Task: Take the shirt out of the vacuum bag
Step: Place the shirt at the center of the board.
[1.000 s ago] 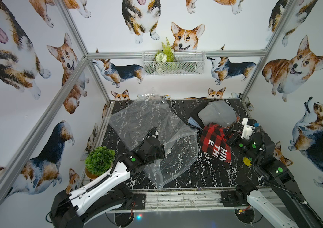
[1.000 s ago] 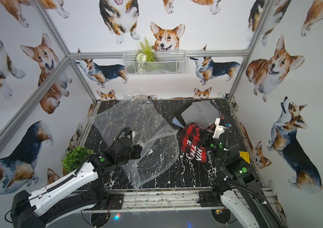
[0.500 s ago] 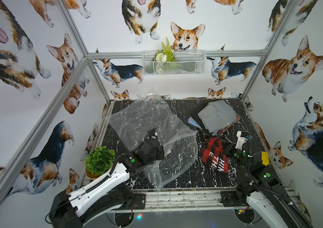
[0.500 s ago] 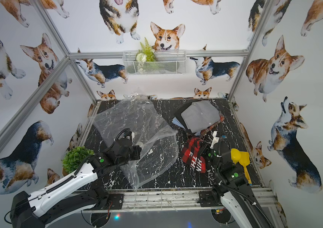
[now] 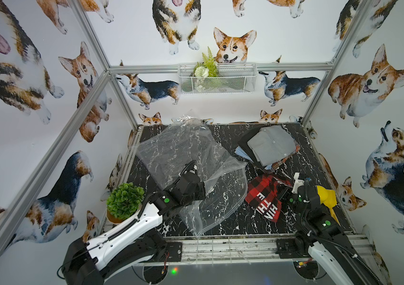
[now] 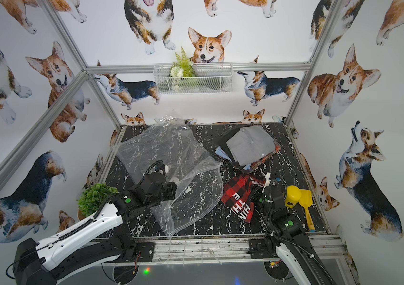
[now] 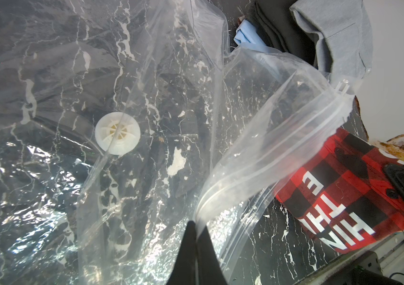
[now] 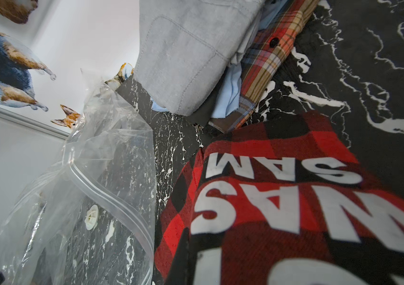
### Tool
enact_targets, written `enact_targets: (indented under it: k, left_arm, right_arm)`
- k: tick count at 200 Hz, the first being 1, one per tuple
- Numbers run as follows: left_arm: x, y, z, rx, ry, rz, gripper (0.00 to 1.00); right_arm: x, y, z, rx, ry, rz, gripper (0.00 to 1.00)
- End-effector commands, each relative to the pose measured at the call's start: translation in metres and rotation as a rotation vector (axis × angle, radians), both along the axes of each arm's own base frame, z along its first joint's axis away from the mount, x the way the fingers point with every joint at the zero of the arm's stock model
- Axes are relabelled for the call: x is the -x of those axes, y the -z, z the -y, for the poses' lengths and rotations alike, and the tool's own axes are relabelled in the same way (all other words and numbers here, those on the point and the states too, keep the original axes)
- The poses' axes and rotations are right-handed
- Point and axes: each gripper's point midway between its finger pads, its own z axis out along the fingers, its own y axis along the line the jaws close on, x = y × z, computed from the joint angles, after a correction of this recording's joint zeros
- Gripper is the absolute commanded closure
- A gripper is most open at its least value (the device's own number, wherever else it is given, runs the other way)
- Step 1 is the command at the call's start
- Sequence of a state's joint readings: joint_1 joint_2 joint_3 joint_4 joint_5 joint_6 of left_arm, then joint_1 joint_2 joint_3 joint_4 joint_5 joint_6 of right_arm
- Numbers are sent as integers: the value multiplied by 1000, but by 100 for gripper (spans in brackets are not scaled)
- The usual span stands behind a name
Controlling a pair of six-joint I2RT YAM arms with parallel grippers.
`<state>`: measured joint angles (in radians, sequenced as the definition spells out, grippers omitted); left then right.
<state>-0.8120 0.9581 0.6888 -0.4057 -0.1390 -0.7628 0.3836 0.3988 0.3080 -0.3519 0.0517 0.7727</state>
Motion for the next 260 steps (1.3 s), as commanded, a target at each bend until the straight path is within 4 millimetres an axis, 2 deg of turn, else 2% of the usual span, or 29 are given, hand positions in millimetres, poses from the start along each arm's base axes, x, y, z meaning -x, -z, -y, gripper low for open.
enact_targets:
  k: [1,28,68,108,121,131,151,183,196,198,221,260]
  left_arm:
    - [-1,-1,1,7,-10,-3,100]
    - [-1,0,2,10,-7,-5,100]
    - [-1,1,2,4,-3,-8,100]
    - [1,1,-1,-12,2,-3,100]
    - [0,1,-2,-16,1,-5,100]
    - [1,2,-1,-15,4,-7,100]
    - [1,3,-1,-21,8,-8,100]
    - [1,3,-1,-27,12,-9,100]
    - [0,4,-1,-31,13,-9,100]
    - [0,4,-1,-32,13,-11,100]
    - [0,5,1,-38,21,-14,100]
    - [-2,2,3,-43,28,-8,100]
  right_arm:
    - [-4,2,4,91,-13,-16,100]
    - [-3,20,8,132,-1,-73,100]
    - [-8,26,8,155,4,-121,100]
    - [-6,46,10,171,30,-233,100]
    - [-7,52,12,189,43,-270,83]
    - [-7,55,12,192,48,-298,80]
    - [-5,64,8,177,43,-357,64]
    - [2,69,5,129,43,-361,43]
    - [4,66,7,117,55,-347,38]
    - [5,65,7,116,55,-346,34]
    - [11,49,6,80,48,-330,23]
    - [22,15,-1,13,5,-284,20]
